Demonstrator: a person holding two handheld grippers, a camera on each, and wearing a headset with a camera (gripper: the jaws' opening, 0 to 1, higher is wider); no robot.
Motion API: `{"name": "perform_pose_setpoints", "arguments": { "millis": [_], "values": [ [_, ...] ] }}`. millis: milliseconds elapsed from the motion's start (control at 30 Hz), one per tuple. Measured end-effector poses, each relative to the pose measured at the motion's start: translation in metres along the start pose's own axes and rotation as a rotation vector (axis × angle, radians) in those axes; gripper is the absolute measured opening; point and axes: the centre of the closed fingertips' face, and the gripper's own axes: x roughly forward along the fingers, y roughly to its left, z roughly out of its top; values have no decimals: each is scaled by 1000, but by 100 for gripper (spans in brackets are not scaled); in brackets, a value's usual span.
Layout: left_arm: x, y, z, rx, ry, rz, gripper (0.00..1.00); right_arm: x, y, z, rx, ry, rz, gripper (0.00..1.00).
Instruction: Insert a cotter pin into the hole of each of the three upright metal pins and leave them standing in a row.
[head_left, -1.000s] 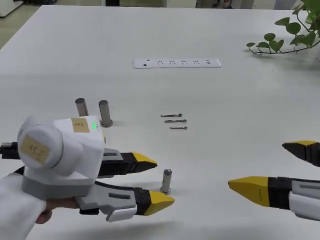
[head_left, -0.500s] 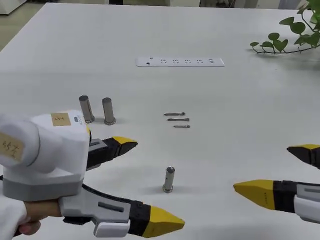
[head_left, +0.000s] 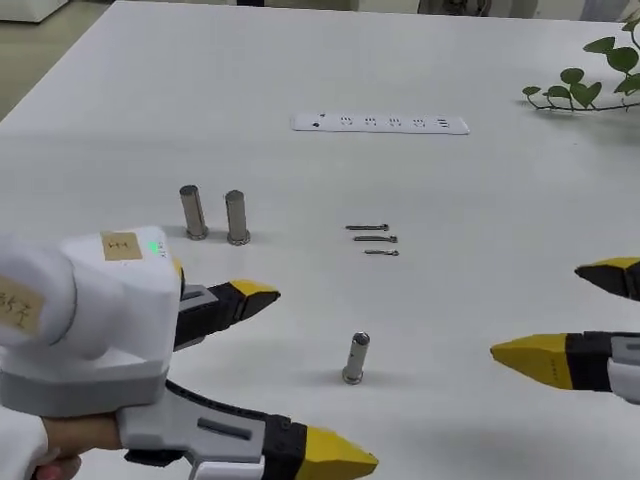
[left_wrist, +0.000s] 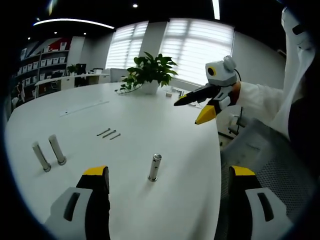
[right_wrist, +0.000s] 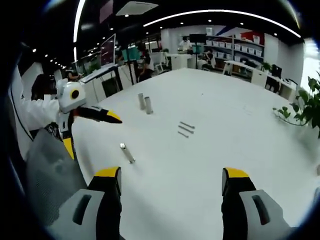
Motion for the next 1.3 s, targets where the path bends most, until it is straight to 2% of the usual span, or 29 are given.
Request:
{"name": "perform_pose_setpoints", "arguments": {
  "millis": [67, 167, 233, 267, 333, 467, 567, 767, 900, 967, 1033, 1167, 1300],
  "values": [
    [-2, -1, -1, 2, 3, 1, 99, 6, -2, 9, -51, -5, 19, 78],
    [-4, -3, 0, -5, -2, 2, 99, 14, -1, 16, -92, 19, 59, 78],
    [-5, -3, 0, -5, 1, 4, 99, 20, -1, 26, -115, 10, 85, 76],
    [-6, -3, -1, -5, 5, 6, 99, 23, -1, 31, -149, 11, 97, 74],
    [-8, -3, -2, -6, 5, 12, 99, 30, -8, 34, -190, 27, 112, 73],
    [-11, -1, -1, -15, -2, 23, 99, 43, -13, 37, -243, 63, 151, 73],
    [-14, 0, -1, -27, -4, 34, 99, 52, -7, 36, -276, 95, 191, 72],
    [-20, 2, -5, -39, -4, 50, 99, 69, -11, 35, -347, 154, 226, 71],
    [-23, 3, -6, -49, -9, 62, 99, 79, -11, 39, -374, 161, 248, 70],
    [-23, 4, -6, -52, -10, 66, 99, 83, -11, 41, -378, 164, 258, 68],
    [-24, 4, -7, -56, -14, 69, 99, 87, -6, 44, -387, 157, 306, 62],
    [-26, 5, -7, -65, -23, 75, 99, 98, -7, 47, -409, 172, 322, 50],
    [-27, 5, -6, -69, -30, 80, 99, 107, -7, 45, -434, 205, 346, 45]
  ]
}}
